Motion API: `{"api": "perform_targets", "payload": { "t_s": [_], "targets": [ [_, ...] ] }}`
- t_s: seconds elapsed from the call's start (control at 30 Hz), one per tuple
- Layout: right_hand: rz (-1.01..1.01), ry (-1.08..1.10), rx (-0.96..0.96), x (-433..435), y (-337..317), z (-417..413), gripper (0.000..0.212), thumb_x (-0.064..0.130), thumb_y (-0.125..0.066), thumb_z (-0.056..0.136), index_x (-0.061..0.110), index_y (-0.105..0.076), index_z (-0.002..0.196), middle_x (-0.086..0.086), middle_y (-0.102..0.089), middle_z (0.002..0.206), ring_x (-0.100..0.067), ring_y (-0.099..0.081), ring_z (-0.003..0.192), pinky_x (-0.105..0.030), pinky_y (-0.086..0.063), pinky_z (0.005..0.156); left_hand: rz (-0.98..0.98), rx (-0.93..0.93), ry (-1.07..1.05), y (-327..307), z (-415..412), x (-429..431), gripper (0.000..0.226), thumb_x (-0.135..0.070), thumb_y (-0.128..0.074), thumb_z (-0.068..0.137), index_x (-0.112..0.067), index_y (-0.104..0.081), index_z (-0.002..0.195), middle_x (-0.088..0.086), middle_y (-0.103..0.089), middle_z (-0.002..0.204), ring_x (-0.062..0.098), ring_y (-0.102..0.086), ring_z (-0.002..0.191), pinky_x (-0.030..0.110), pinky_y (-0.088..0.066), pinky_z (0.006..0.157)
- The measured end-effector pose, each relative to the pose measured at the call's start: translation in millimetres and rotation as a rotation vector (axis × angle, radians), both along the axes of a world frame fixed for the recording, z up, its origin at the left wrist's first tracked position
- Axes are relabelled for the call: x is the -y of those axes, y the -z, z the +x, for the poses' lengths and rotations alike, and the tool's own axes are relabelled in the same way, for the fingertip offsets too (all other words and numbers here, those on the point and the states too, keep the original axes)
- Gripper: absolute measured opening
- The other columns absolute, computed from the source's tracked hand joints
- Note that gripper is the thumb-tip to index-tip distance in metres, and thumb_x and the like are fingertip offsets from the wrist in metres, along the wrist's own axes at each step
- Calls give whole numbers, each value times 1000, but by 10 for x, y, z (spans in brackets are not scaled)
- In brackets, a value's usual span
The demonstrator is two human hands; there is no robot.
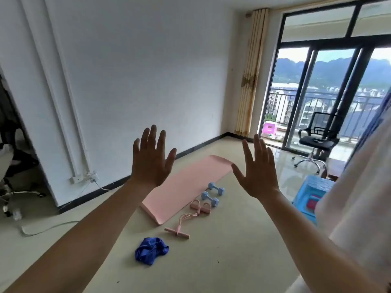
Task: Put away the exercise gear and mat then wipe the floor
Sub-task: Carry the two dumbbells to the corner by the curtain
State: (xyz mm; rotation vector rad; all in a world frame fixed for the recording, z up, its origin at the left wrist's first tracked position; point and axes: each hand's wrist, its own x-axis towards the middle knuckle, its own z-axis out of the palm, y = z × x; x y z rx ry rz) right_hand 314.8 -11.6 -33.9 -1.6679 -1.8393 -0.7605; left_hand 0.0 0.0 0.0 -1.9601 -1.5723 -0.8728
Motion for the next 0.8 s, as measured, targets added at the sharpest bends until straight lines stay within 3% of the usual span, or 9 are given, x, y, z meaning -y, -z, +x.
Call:
{"api": "perform_targets", "payload": {
  "t_s": [0.13,0.33,0.63,0.8],
  "targets": [
    [-168,65,2,-864,253,-7,81,62,-26,96,15,-10,159,-19,4,165,-37,-5,152,-54,-17,121,-124,29,-21,269,109,-931,69,-54,-23,99,-10,-28,152,20,-20,160,39,-21,146,58,-27,112],
    [-174,98,44,-2037,263,403,83,63,-32,95,19,-3,160,-18,11,165,-37,0,153,-54,-13,122,-211,-10,21,248,590,-2463,71,-56,-17,98,-14,-17,155,17,-8,163,38,-12,149,58,-21,115],
    [-243,230,-42,-3769,787,1696,84,71,-22,94,23,1,160,-17,13,165,-37,2,152,-54,-6,122,-318,-61,71,839,1894,-4458,71,-57,-20,98,-16,-15,156,17,-8,163,38,-14,149,58,-20,115],
    [-334,211,-152,-5074,1069,2507,84,69,-23,94,21,-1,160,-17,9,165,-38,-1,152,-54,-9,122,-445,-84,26,1143,2687,-5692,71,-57,-18,99,-17,-5,157,14,2,164,34,-2,151,55,-11,119]
  ]
}}
